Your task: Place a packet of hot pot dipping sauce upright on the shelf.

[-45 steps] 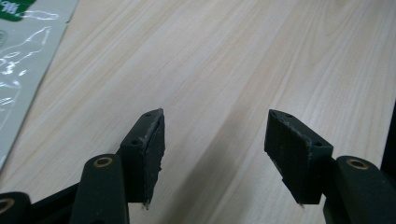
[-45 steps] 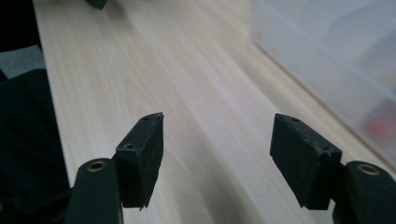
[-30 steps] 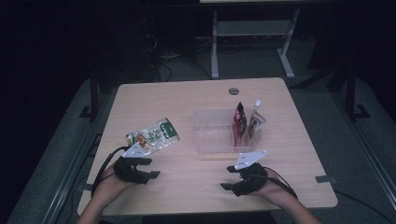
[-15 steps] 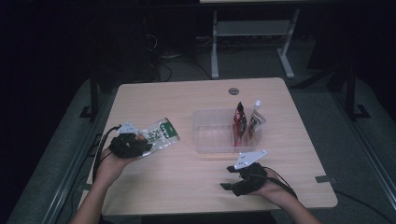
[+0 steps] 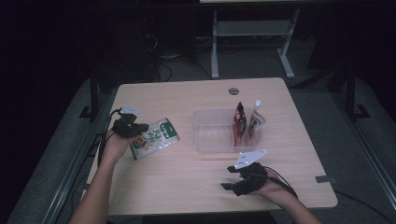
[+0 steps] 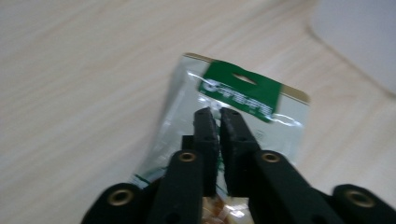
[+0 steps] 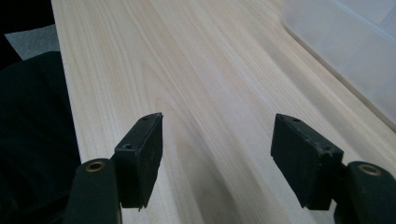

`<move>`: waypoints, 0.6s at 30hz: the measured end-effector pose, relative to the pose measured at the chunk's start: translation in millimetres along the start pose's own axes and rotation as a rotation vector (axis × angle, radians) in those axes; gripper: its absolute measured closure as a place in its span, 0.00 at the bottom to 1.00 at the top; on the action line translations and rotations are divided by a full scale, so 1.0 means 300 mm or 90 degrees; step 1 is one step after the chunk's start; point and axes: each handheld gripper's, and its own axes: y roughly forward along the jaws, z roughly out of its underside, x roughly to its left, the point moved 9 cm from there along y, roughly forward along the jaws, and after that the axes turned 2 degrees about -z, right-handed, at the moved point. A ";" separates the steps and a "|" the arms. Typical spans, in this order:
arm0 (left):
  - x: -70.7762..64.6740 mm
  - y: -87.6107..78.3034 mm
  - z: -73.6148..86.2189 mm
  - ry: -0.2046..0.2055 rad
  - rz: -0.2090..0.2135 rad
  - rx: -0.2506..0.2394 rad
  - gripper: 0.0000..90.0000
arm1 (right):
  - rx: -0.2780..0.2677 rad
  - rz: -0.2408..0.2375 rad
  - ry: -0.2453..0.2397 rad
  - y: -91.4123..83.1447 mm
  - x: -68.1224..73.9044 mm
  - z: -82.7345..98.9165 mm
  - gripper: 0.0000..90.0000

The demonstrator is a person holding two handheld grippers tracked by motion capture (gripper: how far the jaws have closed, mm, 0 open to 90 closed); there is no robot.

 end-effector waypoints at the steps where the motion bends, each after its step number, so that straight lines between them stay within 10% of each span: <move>1: 0.015 0.006 0.000 0.011 -0.009 0.005 0.88 | 0.000 0.000 0.001 0.000 0.000 0.001 0.37; 18: 0.091 0.046 0.103 0.056 0.067 0.054 0.30 | 0.006 -0.001 0.006 0.003 -0.001 0.006 0.37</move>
